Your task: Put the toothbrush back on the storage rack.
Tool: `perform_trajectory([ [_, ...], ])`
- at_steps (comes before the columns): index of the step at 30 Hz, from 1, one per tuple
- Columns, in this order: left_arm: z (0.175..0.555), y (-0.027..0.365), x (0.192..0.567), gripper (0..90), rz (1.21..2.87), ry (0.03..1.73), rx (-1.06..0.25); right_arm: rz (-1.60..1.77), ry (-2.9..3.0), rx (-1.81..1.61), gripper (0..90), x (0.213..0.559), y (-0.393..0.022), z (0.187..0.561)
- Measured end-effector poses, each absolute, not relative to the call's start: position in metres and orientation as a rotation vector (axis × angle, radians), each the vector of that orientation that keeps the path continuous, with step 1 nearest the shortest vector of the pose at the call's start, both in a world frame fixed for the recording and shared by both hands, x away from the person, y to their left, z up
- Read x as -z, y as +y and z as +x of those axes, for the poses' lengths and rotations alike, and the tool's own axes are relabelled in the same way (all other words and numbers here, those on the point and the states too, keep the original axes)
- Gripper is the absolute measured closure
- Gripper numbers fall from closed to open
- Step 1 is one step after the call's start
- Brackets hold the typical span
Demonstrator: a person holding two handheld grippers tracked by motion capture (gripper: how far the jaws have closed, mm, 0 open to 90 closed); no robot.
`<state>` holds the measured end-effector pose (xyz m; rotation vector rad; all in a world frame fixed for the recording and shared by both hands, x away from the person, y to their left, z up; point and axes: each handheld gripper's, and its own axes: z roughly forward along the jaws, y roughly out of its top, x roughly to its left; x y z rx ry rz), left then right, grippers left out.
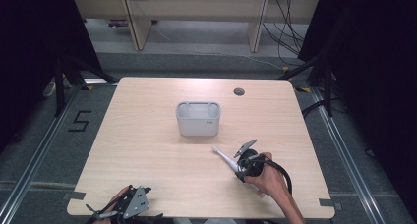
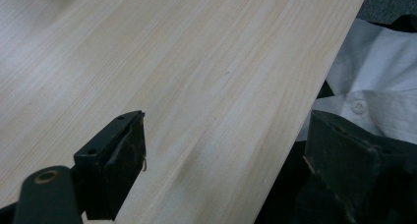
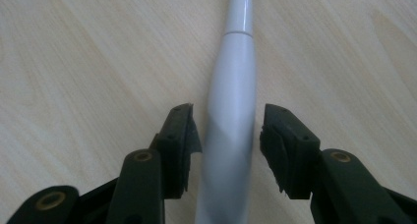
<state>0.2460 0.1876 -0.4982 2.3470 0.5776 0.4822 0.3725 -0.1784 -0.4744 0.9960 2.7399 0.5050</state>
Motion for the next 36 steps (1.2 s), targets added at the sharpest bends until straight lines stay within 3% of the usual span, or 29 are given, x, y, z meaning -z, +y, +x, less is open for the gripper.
perform_trajectory([
  [24,0.247,0.188,0.498,15.2,2.350,0.568,-0.458,0.963,2.892,-0.286,65.7,0.476,-0.165,0.389],
  [36,0.247,0.187,0.499,15.2,2.356,0.569,-0.469,0.944,2.965,-0.164,66.1,0.474,-0.156,0.399],
])
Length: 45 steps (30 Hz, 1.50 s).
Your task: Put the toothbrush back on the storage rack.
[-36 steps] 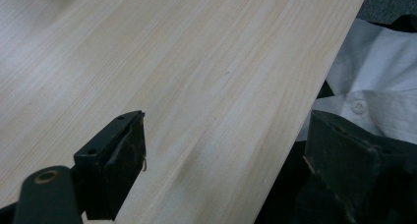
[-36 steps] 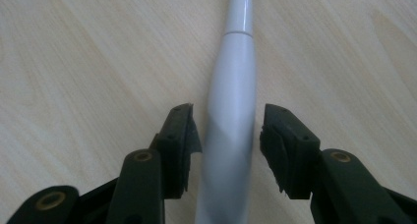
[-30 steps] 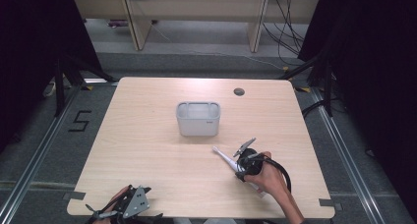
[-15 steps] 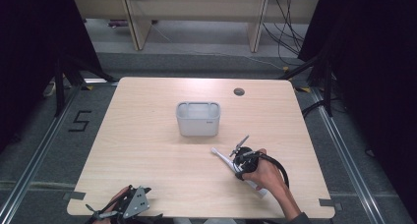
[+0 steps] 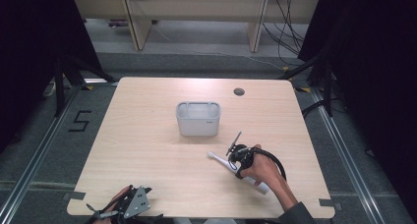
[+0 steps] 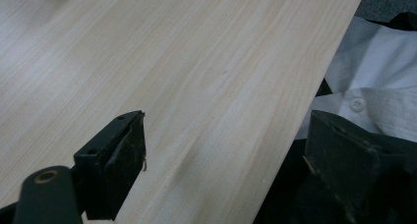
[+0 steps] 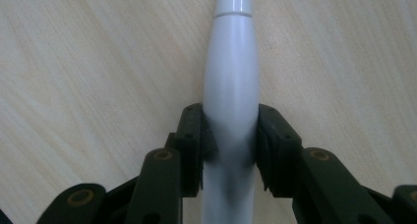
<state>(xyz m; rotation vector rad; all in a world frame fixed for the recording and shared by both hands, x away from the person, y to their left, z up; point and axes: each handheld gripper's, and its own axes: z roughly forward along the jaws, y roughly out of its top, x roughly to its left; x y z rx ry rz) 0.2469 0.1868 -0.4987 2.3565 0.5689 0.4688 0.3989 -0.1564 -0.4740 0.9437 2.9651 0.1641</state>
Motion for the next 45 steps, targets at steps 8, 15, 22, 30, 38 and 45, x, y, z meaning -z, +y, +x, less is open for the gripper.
perform_trajectory([
  [8,0.246,0.188,0.498,15.2,2.366,0.563,-0.469,0.965,2.988,-0.097,66.1,0.474,-0.151,0.406],
  [15,0.246,0.188,0.498,15.2,2.363,0.561,-0.462,0.918,2.995,-0.015,66.2,0.474,-0.144,0.409],
  [22,0.246,0.188,0.498,15.2,2.353,0.557,-0.457,0.895,2.994,0.015,66.3,0.474,-0.143,0.410],
  [30,0.247,0.188,0.498,15.2,2.359,0.565,-0.463,0.836,2.993,0.008,66.5,0.474,-0.144,0.410],
  [38,0.247,0.190,0.497,15.2,2.356,0.575,-0.468,0.873,3.012,-0.049,66.6,0.474,-0.145,0.406],
  [45,0.247,0.189,0.498,15.2,2.347,0.585,-0.483,0.848,2.983,-0.106,66.6,0.473,-0.150,0.397],
])
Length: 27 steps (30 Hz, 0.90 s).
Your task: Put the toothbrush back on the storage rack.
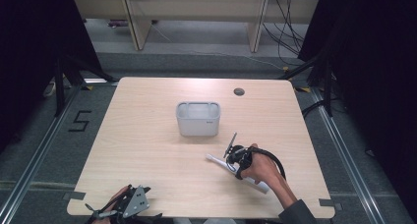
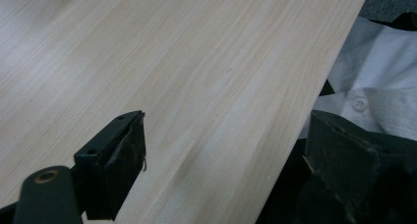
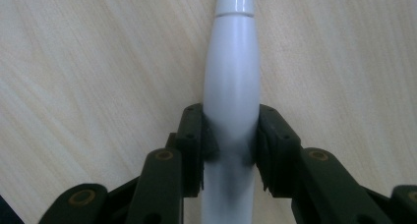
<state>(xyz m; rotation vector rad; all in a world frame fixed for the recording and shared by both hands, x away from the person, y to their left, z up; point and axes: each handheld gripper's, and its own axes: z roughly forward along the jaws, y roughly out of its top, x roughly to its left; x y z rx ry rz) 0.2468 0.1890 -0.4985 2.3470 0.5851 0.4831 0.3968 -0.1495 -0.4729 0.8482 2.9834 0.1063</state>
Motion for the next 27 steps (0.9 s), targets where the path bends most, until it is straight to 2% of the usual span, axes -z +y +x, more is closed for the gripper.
perform_trajectory([
  [5,0.248,0.190,0.497,15.2,2.355,0.578,-0.462,0.834,2.979,-0.180,66.7,0.465,-0.155,0.393],
  [19,0.247,0.190,0.498,15.2,2.346,0.584,-0.465,0.806,2.737,-0.698,66.7,0.416,-0.184,0.384],
  [27,0.248,0.190,0.497,15.2,2.338,0.594,-0.465,0.751,2.611,-0.904,66.7,0.405,-0.193,0.386],
])
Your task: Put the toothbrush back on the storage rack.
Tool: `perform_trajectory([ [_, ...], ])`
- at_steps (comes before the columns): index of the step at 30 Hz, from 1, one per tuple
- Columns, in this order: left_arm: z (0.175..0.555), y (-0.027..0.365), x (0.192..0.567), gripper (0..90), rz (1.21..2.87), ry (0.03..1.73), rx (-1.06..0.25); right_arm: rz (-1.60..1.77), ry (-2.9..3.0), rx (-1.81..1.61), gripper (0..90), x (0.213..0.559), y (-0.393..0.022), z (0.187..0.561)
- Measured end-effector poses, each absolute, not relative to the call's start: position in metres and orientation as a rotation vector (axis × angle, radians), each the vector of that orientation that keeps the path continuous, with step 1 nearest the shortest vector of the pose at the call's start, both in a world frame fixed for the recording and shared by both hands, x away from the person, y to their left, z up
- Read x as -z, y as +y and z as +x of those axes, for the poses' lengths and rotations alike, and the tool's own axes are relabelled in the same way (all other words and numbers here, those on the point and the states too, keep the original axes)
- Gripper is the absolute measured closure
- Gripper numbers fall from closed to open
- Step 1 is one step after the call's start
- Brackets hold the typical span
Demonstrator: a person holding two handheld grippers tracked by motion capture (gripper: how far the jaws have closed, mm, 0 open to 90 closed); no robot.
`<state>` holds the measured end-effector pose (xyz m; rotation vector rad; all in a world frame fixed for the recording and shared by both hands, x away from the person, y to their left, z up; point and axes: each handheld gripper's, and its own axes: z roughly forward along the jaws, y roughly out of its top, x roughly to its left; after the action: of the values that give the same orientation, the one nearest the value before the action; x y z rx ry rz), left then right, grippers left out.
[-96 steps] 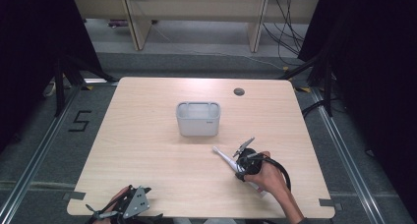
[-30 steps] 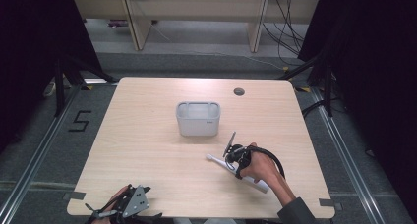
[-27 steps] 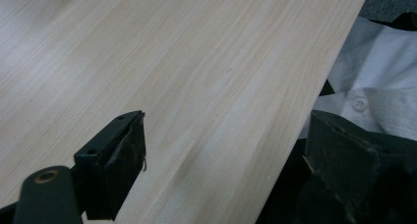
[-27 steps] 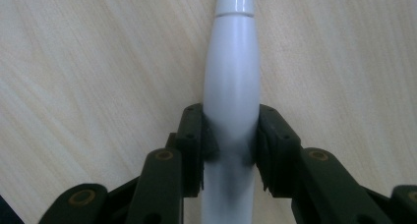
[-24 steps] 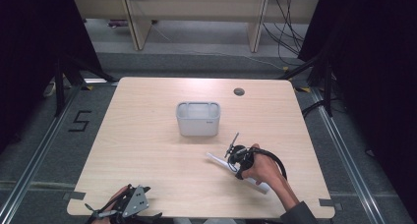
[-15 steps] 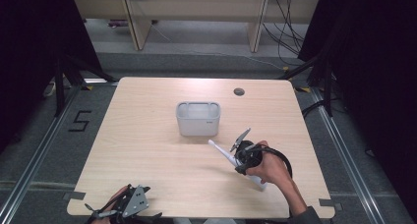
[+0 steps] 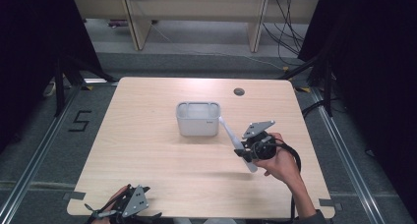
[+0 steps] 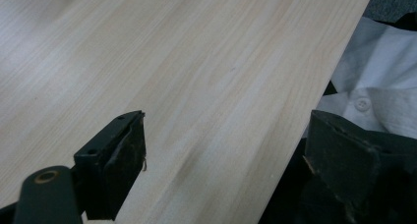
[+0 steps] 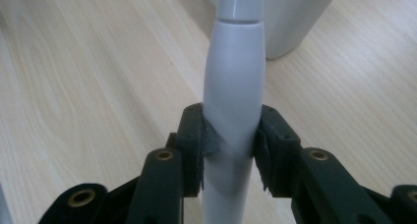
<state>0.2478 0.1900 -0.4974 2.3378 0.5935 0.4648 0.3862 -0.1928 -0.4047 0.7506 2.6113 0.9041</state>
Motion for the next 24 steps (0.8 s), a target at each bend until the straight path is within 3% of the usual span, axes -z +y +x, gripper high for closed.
perform_trajectory([
  [24,0.248,0.191,0.497,15.2,2.345,0.587,-0.481,0.792,2.448,-1.208,66.7,0.382,-0.185,0.405],
])
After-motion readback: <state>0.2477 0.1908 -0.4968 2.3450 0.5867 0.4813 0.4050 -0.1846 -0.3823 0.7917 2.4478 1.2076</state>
